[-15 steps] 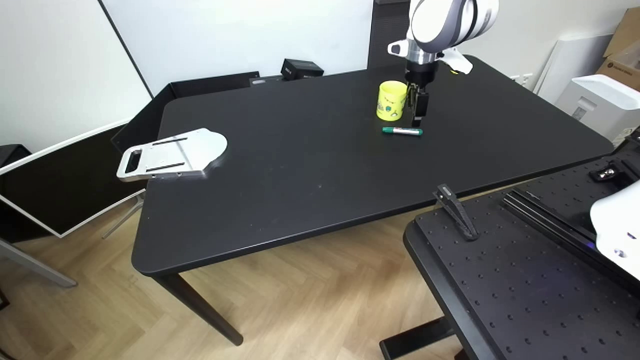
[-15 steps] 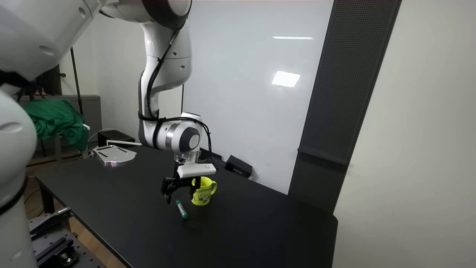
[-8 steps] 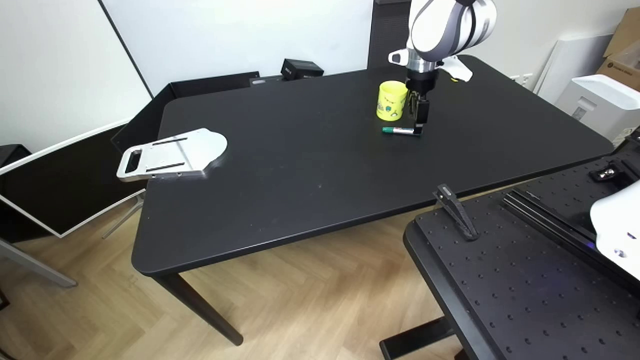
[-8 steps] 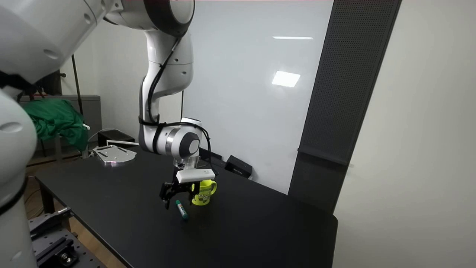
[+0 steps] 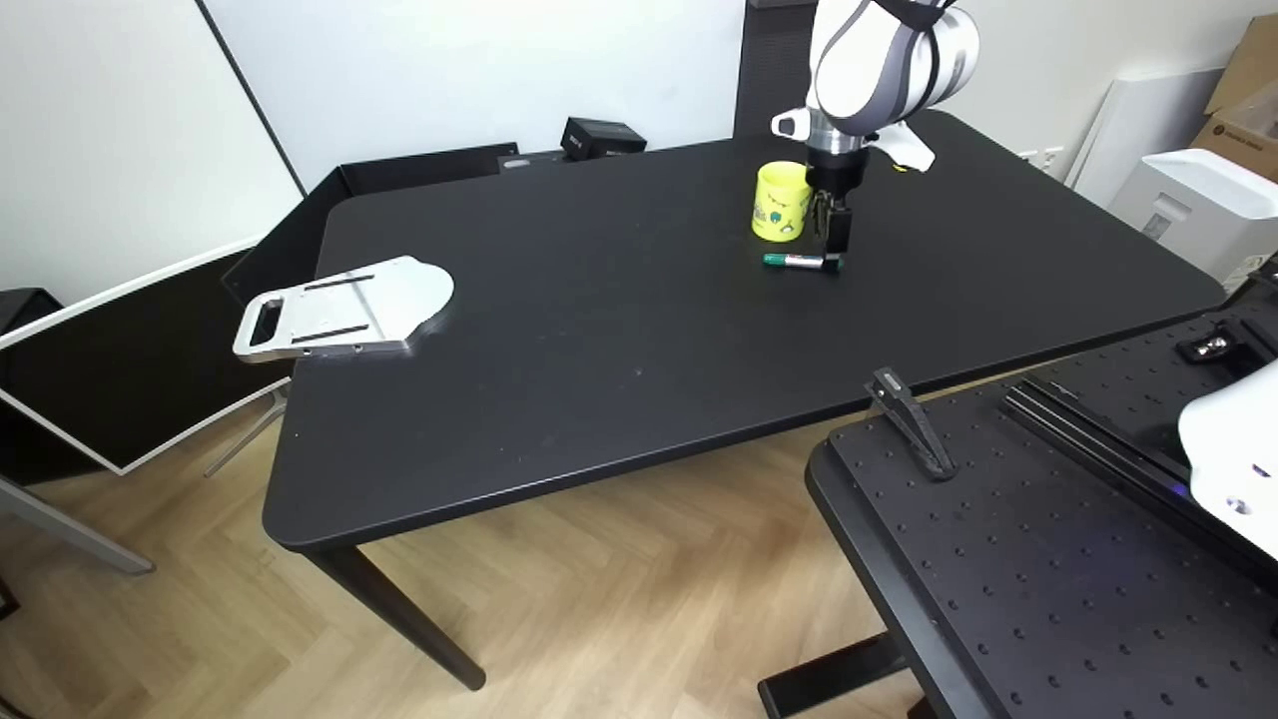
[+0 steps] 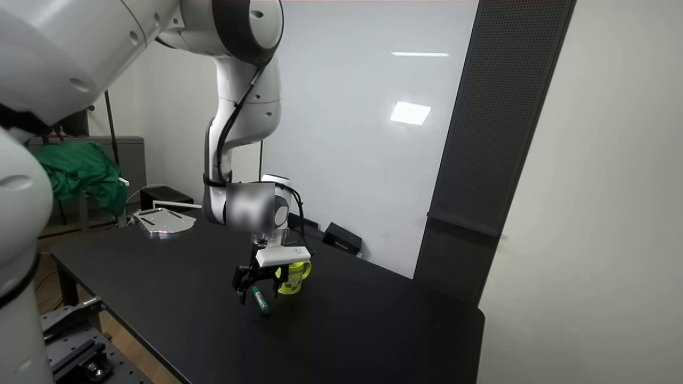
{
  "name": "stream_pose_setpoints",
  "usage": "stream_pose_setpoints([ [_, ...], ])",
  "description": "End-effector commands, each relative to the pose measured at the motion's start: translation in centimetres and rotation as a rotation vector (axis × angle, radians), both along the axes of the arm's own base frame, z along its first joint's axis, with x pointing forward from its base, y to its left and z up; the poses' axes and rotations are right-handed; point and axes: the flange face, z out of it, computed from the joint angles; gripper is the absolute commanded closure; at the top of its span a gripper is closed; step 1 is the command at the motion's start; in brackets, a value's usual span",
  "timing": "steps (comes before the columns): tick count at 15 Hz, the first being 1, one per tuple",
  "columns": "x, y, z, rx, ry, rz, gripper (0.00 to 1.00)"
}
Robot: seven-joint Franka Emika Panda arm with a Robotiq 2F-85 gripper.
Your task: Put the marker in the mug
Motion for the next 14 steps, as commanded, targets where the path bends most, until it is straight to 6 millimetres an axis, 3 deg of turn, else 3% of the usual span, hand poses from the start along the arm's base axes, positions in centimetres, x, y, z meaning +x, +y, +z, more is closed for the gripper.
stream_pose_setpoints([
  [1, 1.4, 0.9, -0.7, -0.009, -0.031, -0.019, 0.0],
  [9, 1.9, 2.1, -1.6, -0.006, -0.074, -0.013, 0.0],
  [10, 1.9, 2.2, -1.6, -0.008, -0.082, -0.02, 0.25],
  [11, 1.9, 2.3, -1.6, -0.013, -0.087, -0.022, 0.26],
  [14, 2.0, 2.5, -1.5, -0.024, -0.098, -0.032, 0.47],
])
